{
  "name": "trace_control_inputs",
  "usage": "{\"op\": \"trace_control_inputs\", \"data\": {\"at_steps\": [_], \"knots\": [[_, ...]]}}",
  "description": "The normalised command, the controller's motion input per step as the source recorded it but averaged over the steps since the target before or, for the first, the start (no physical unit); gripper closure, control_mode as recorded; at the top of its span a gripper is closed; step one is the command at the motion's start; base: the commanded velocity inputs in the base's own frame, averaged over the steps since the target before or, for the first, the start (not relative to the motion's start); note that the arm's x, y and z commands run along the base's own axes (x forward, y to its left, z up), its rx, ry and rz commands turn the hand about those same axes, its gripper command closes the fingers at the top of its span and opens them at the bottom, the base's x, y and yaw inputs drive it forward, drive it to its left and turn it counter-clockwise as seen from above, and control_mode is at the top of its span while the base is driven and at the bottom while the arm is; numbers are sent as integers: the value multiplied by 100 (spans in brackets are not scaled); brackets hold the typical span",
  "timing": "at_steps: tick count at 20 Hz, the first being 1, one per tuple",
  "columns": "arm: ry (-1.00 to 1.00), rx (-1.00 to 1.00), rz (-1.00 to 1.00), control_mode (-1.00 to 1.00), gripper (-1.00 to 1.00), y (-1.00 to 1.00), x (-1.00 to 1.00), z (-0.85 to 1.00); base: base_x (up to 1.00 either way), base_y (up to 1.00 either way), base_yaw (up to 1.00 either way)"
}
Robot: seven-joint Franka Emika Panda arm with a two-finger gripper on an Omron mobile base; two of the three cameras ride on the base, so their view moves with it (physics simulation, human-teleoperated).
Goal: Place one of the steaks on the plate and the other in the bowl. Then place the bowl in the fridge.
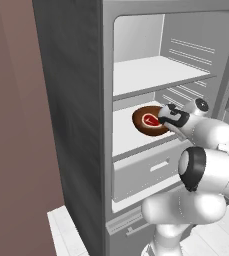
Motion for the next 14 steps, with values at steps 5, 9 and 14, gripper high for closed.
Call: {"op": "trace_control_inputs", "data": {"at_steps": [5, 9, 14], "knots": [[0, 0, 0, -100, 100, 0, 46, -19, 0, 0, 0], [0, 0, 0, -100, 100, 0, 45, -18, 0, 0, 0], [0, 0, 0, -100, 100, 0, 41, -21, 0, 0, 0]]}}
